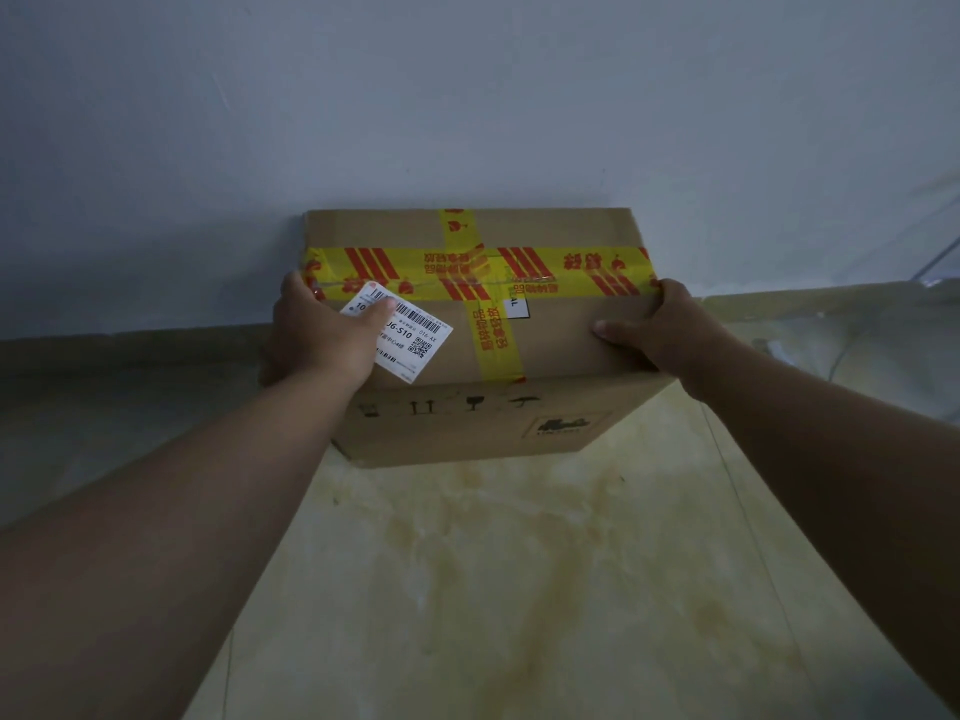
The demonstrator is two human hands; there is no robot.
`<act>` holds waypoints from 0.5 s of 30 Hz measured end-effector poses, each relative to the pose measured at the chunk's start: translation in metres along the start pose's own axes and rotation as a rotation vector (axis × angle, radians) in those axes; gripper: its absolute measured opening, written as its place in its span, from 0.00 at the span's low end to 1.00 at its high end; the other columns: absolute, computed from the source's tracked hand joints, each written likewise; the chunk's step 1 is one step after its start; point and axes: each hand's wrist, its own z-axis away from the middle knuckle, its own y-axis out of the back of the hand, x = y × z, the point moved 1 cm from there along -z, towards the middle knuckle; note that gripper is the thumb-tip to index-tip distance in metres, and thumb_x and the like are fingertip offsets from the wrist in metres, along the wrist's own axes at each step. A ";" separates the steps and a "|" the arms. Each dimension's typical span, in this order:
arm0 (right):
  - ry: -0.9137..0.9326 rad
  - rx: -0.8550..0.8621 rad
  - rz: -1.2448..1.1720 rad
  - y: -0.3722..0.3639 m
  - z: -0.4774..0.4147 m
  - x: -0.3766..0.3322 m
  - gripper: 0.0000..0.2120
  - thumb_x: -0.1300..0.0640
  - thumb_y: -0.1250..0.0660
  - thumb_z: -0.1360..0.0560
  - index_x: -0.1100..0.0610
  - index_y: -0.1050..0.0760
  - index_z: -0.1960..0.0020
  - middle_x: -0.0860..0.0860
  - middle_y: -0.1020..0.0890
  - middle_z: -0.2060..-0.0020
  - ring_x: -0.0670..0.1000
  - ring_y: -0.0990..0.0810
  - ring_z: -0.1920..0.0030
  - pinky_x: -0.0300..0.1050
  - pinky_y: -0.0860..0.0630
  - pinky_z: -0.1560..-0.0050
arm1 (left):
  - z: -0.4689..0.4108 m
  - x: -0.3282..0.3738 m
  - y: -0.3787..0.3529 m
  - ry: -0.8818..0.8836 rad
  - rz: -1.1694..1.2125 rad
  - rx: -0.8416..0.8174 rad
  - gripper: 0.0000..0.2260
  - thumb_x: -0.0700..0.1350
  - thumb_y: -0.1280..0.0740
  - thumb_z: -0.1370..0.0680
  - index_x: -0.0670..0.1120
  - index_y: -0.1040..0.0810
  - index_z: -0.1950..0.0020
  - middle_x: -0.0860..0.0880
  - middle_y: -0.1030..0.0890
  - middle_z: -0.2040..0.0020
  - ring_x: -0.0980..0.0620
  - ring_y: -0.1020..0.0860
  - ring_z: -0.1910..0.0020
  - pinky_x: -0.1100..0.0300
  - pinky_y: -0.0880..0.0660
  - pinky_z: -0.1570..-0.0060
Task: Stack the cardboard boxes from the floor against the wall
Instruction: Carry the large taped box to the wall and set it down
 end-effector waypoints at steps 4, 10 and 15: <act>0.029 0.008 -0.023 0.000 -0.004 -0.002 0.46 0.48 0.19 0.35 0.57 0.38 0.24 0.55 0.25 0.38 0.59 0.24 0.36 0.59 0.24 0.36 | 0.001 0.006 -0.002 -0.011 -0.032 0.020 0.44 0.74 0.32 0.49 0.56 0.31 0.36 0.51 0.17 0.41 0.42 0.15 0.46 0.38 0.22 0.44; 0.168 0.127 0.035 -0.003 0.004 0.001 0.50 0.46 0.22 0.33 0.50 0.45 0.18 0.57 0.35 0.24 0.59 0.34 0.25 0.60 0.32 0.28 | 0.001 0.011 -0.001 0.004 0.016 0.003 0.45 0.70 0.29 0.46 0.51 0.29 0.33 0.47 0.19 0.37 0.40 0.17 0.42 0.40 0.22 0.42; 0.245 0.277 -0.229 -0.006 0.056 0.009 0.40 0.45 0.27 0.28 0.51 0.39 0.21 0.53 0.33 0.25 0.53 0.32 0.26 0.52 0.31 0.28 | 0.018 0.021 0.026 -0.073 0.060 0.082 0.36 0.64 0.32 0.30 0.48 0.30 0.26 0.43 0.26 0.28 0.37 0.26 0.30 0.43 0.28 0.33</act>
